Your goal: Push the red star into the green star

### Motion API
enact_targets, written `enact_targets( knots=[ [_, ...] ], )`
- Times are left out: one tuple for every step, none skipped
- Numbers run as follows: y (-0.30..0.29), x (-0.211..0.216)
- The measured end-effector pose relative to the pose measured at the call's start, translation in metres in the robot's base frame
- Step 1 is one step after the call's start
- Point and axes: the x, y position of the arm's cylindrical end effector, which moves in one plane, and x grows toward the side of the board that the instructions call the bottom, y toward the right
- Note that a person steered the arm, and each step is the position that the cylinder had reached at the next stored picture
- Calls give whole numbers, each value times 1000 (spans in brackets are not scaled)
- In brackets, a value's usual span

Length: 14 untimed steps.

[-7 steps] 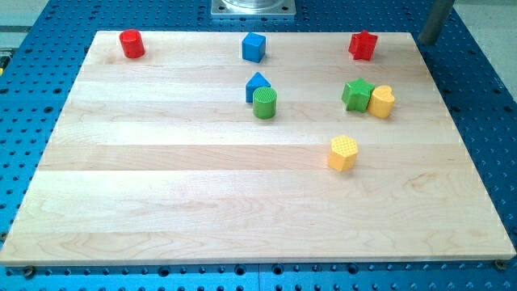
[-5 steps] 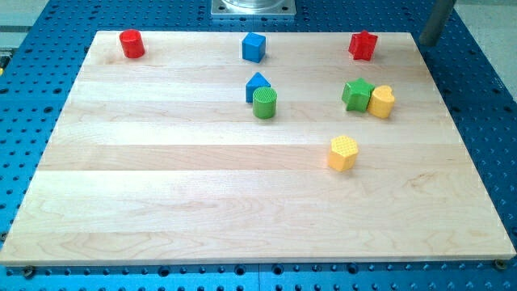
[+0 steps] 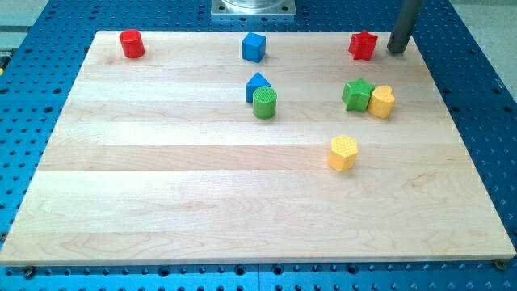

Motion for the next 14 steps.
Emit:
enact_targets(
  knots=[
    [-25,4],
    [-58,4],
    [-101,4],
    [-106,4],
    [-106,-3],
    [-82,-7],
    [-74,-29],
    [-103,-32],
    [-132,-33],
    [-158,-27],
    [-170,-1],
    [-170,21],
    [-170,22],
    [-170,22]
  ],
)
